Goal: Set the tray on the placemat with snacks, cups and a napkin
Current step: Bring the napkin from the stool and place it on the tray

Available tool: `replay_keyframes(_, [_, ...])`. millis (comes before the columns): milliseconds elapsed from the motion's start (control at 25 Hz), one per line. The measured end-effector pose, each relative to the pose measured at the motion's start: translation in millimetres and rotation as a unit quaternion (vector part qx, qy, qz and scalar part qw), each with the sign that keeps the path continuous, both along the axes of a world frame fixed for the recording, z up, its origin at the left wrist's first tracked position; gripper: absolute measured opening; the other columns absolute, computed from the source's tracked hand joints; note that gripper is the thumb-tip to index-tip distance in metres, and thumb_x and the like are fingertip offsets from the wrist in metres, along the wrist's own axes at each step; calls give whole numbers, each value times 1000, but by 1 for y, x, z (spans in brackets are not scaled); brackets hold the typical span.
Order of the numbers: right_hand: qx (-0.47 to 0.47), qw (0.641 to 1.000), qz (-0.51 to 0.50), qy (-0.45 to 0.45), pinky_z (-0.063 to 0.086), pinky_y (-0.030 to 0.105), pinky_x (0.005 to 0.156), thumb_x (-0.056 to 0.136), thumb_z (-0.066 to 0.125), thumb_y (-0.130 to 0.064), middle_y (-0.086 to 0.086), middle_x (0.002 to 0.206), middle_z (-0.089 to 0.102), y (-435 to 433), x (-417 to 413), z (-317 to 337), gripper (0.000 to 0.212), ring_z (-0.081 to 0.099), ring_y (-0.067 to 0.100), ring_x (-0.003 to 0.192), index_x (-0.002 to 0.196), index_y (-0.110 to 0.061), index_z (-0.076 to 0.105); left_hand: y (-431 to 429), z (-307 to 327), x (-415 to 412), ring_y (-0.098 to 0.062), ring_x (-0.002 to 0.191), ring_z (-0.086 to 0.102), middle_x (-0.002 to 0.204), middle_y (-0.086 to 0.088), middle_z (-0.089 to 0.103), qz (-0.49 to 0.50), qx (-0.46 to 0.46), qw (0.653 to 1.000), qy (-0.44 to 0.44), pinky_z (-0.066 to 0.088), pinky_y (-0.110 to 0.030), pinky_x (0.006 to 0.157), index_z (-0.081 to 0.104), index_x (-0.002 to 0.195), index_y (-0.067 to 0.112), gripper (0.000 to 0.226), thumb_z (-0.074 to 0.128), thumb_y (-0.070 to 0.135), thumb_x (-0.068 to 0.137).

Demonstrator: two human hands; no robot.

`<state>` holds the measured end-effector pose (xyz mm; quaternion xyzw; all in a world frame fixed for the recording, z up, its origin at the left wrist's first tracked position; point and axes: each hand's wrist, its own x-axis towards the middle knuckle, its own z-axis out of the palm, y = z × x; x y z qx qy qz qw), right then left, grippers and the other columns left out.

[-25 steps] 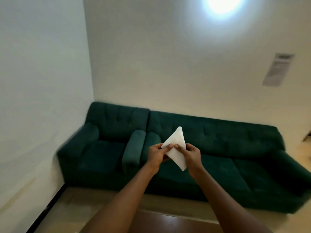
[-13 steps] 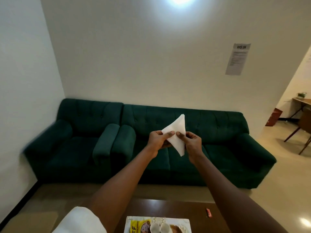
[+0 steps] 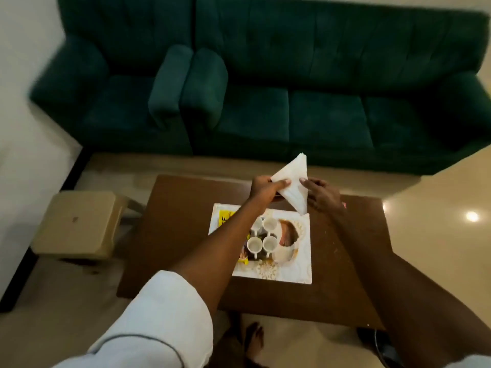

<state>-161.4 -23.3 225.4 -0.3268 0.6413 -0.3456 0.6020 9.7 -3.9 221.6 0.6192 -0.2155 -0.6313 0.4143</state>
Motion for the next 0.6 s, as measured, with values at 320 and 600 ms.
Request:
replay_keyframes(320, [120,990,-66,28,64,34,63,87,80,-8,3,92,78,58,-47,-246,16,77,27,85,101,-6,71,71,-218,-41,-23,71,70,95,-21,74,-31,140,990,0,61,-35,73,72,106,0,22,77,17,92])
replay_keyframes(600, [135,974,-54,174,61,34,83,88,80,-21,3,106,74,79,-45,-322,32,70,25,99,116,-7,73,125,-267,-92,-25,75,71,95,-26,77,-1,179,981,-76,59,-34,68,74,104,-2,21,70,17,96])
